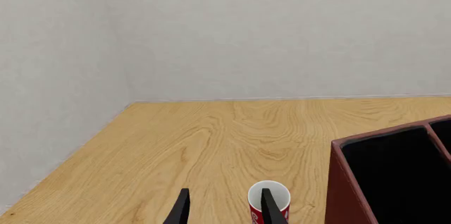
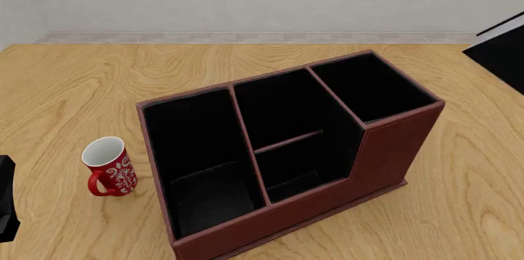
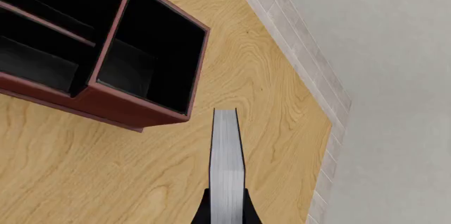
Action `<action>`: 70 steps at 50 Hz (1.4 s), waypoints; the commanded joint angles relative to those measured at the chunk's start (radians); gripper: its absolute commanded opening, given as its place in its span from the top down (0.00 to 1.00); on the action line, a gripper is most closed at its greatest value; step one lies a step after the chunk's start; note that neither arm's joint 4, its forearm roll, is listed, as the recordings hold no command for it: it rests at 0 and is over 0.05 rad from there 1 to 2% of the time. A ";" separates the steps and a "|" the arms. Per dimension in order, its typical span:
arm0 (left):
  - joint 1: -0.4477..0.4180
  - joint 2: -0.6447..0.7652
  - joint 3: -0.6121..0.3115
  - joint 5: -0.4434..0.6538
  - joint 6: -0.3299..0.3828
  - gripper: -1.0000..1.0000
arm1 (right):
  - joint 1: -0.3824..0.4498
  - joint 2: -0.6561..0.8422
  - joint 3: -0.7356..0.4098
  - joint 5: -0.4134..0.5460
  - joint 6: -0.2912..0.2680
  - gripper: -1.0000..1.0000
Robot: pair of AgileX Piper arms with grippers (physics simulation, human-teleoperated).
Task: Pick up the book and place it in the right compartment of the caddy.
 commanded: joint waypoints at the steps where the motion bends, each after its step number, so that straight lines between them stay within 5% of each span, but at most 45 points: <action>1: -0.003 0.000 -0.001 0.002 -0.001 0.00 | 0.038 0.044 -0.067 0.000 0.005 1.00; 14: -0.003 0.000 -0.001 0.005 -0.001 0.00 | 0.118 0.116 -0.153 0.000 0.082 1.00; 31: -0.001 0.000 0.000 0.010 0.000 0.00 | 0.163 0.195 -0.234 0.000 0.109 1.00; 37: 0.000 0.000 0.005 0.009 -0.003 0.00 | 0.207 0.230 -0.218 0.000 0.165 1.00; 70: -0.002 0.000 0.014 0.015 -0.011 0.00 | 0.267 0.353 -0.278 0.000 0.259 1.00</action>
